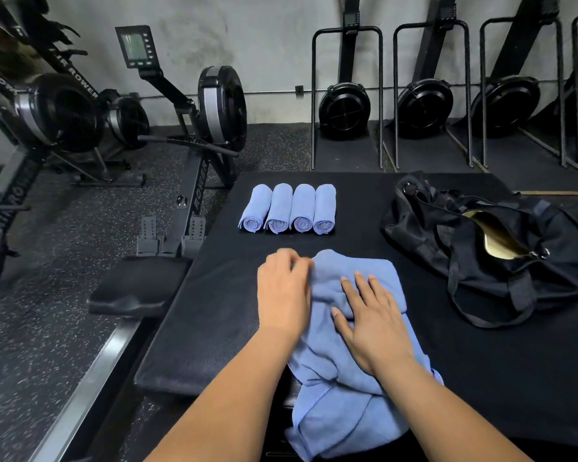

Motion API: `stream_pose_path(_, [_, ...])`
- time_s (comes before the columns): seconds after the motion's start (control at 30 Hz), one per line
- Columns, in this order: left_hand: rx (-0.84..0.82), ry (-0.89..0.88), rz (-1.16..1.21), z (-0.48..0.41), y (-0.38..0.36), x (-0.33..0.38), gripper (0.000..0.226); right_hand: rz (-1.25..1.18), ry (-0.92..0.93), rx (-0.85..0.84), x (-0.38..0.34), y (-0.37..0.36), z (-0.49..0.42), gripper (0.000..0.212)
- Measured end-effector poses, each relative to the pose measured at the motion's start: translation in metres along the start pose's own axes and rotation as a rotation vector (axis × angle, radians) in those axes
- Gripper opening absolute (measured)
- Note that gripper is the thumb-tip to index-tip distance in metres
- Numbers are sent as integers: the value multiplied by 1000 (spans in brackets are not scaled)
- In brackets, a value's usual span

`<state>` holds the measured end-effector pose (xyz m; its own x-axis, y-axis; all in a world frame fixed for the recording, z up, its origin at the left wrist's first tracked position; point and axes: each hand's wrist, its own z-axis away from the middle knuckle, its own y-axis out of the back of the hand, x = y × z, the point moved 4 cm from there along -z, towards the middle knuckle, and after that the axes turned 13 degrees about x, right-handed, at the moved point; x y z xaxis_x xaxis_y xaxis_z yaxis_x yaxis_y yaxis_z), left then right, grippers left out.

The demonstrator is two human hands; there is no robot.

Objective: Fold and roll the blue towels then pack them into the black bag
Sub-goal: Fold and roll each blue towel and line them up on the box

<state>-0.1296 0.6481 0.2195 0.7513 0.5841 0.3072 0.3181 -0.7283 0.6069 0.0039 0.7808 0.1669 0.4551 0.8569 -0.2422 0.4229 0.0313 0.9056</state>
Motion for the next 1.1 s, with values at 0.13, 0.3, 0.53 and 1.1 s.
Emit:
stream_pose_path(0.13, [-219,-90,27,46,-23,-1,23,74,-14,-26,0,0,-1,83])
stream_pose_path(0.3, [-248,-174,44,48,-14,6,24,117,-62,37,1,2,1,79])
stream_pose_path(0.53, [-243,258,74,17,-14,-11,41,81,-83,99,2,2,1,73])
stream_pose_path(1.1, [-316,-22,-27,23,-43,-9,30,33,-99,97,3,1,-1,76])
